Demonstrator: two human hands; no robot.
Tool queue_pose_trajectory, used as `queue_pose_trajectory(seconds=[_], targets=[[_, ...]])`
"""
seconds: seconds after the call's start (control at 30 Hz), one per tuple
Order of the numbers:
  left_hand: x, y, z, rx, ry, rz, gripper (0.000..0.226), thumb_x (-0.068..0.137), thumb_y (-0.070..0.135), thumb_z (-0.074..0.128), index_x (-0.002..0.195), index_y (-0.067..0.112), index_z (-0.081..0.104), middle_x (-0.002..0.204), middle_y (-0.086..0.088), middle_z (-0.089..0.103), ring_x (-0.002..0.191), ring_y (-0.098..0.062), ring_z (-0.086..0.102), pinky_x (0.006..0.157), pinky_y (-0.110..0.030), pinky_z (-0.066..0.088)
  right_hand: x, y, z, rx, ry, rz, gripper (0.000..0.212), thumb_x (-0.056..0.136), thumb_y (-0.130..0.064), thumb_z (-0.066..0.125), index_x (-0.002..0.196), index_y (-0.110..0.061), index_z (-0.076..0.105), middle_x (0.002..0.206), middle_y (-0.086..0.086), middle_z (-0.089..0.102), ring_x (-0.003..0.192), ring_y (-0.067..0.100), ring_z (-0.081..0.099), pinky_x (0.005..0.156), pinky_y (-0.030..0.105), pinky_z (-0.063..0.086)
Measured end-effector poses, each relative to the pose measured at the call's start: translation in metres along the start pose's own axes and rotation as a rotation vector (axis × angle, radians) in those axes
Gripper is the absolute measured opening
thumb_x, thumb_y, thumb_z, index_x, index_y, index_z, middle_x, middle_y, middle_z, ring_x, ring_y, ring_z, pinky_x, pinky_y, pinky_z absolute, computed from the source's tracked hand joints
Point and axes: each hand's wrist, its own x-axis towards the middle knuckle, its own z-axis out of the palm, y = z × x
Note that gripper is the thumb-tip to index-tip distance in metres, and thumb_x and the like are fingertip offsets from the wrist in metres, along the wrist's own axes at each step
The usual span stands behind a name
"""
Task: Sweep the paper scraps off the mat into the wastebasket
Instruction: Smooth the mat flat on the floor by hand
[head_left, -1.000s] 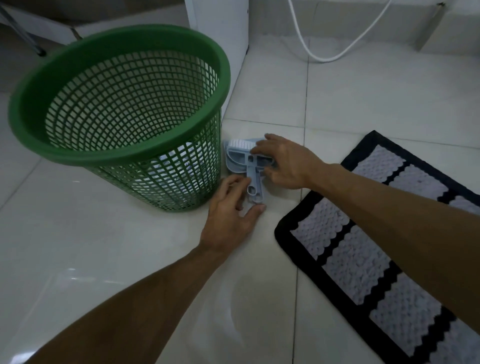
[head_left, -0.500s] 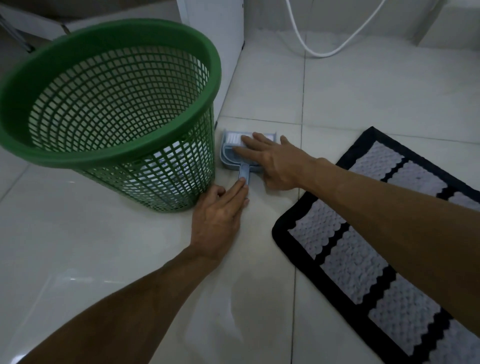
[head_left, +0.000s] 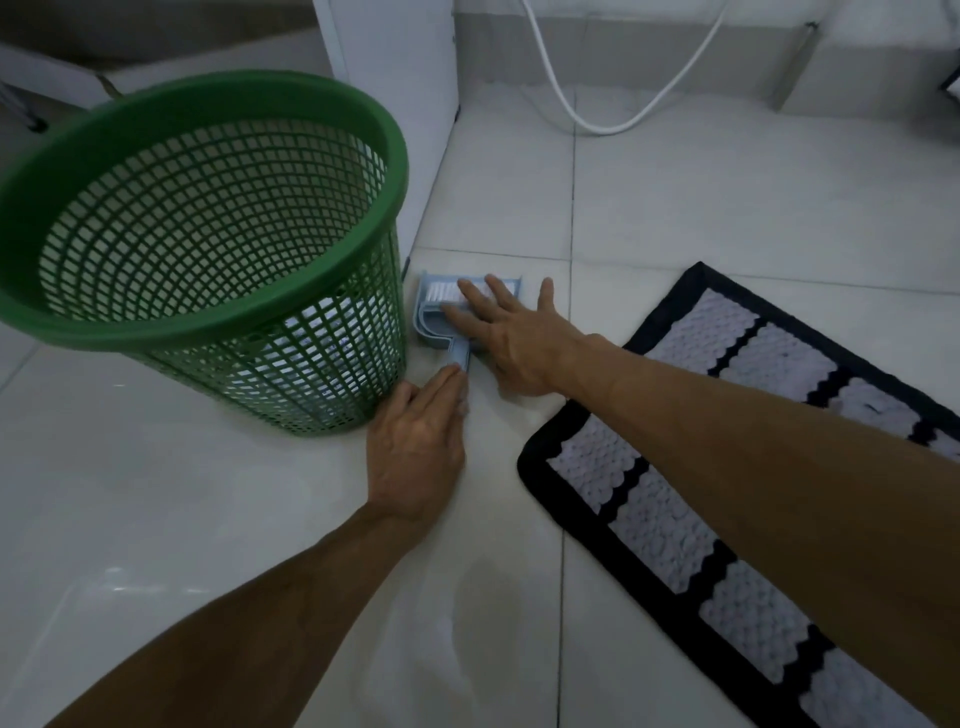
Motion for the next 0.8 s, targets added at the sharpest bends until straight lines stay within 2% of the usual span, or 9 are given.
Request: queue_pose_trajectory(seconds=[0.07, 0.13, 0.27, 0.37, 0.43, 0.57, 0.7, 0.8], targets=[[0.001, 0.004, -0.002, -0.001, -0.030, -0.017, 0.036, 0.091, 0.024, 0.050, 0.124, 0.012, 0.058, 0.129, -0.001, 0.061, 0.096, -0.024, 0.058, 0.085, -0.036, 0.049, -0.016, 0.006, 0.002, 0.119, 0.078, 0.039, 0.089, 0.095, -0.016, 0.052, 0.155, -0.026, -0.013, 0.164, 0.004, -0.022, 0.152, 0.029, -0.013, 0.110, 0.074, 0.006], [0.005, 0.012, -0.004, 0.003, -0.021, 0.019, 0.037, 0.088, 0.023, 0.053, 0.123, 0.011, 0.058, 0.133, -0.006, 0.057, 0.106, -0.026, 0.058, 0.090, -0.039, 0.048, -0.037, 0.018, 0.008, 0.209, 0.136, 0.105, 0.091, 0.093, -0.015, 0.054, 0.156, -0.025, -0.011, 0.164, 0.004, -0.020, 0.153, 0.026, -0.010, 0.113, 0.071, 0.009], [0.020, 0.051, -0.002, -0.077, -0.006, 0.192, 0.036, 0.081, 0.016, 0.062, 0.117, 0.016, 0.061, 0.128, -0.007, 0.057, 0.101, -0.028, 0.055, 0.082, -0.041, 0.046, -0.099, 0.060, 0.032, 0.408, 0.216, 0.294, 0.077, 0.100, -0.025, 0.048, 0.157, -0.021, -0.003, 0.165, 0.006, -0.013, 0.153, 0.025, -0.005, 0.118, 0.065, 0.014], [0.034, 0.100, 0.016, -0.110, -0.127, 0.351, 0.039, 0.078, 0.018, 0.061, 0.116, 0.021, 0.061, 0.129, -0.003, 0.056, 0.110, -0.023, 0.051, 0.084, -0.037, 0.036, -0.159, 0.099, 0.058, 0.486, 0.274, 0.499, 0.072, 0.102, -0.037, 0.044, 0.158, -0.016, 0.004, 0.166, 0.010, -0.005, 0.154, 0.027, 0.000, 0.118, 0.062, 0.018], [0.045, 0.141, 0.032, -0.101, -0.276, 0.437, 0.043, 0.079, 0.027, 0.059, 0.121, 0.021, 0.058, 0.132, -0.005, 0.054, 0.119, -0.026, 0.047, 0.090, -0.039, 0.033, -0.198, 0.122, 0.075, 0.475, 0.222, 0.672, 0.074, 0.101, -0.048, 0.040, 0.157, -0.017, 0.004, 0.166, 0.010, -0.004, 0.153, 0.027, 0.000, 0.118, 0.062, 0.018], [0.060, 0.218, 0.073, 0.007, -0.590, 0.509, 0.076, 0.079, 0.062, 0.050, 0.140, 0.021, 0.033, 0.148, -0.005, 0.035, 0.135, -0.025, 0.030, 0.108, -0.046, 0.023, -0.257, 0.142, 0.102, 0.503, 0.039, 1.005, 0.095, 0.088, -0.078, 0.029, 0.157, -0.021, -0.002, 0.166, 0.007, -0.009, 0.153, 0.032, -0.005, 0.114, 0.070, 0.014], [0.073, 0.268, 0.105, 0.086, -0.722, 0.574, 0.104, 0.068, 0.079, 0.045, 0.148, 0.023, 0.009, 0.158, -0.007, 0.010, 0.145, -0.025, 0.007, 0.116, -0.057, 0.004, -0.278, 0.140, 0.116, 0.558, -0.018, 1.117, 0.115, 0.074, -0.093, 0.019, 0.157, -0.018, -0.008, 0.165, 0.009, -0.014, 0.151, 0.037, -0.012, 0.108, 0.079, 0.004], [0.089, 0.269, 0.117, 0.211, -0.817, 0.612, 0.111, 0.064, 0.088, 0.036, 0.148, 0.030, -0.006, 0.160, -0.001, -0.011, 0.146, -0.022, -0.013, 0.113, -0.062, -0.010, -0.276, 0.143, 0.122, 0.552, -0.014, 1.091, 0.113, 0.076, -0.091, 0.017, 0.156, -0.017, -0.013, 0.164, 0.011, -0.019, 0.149, 0.040, -0.017, 0.105, 0.081, -0.001]])
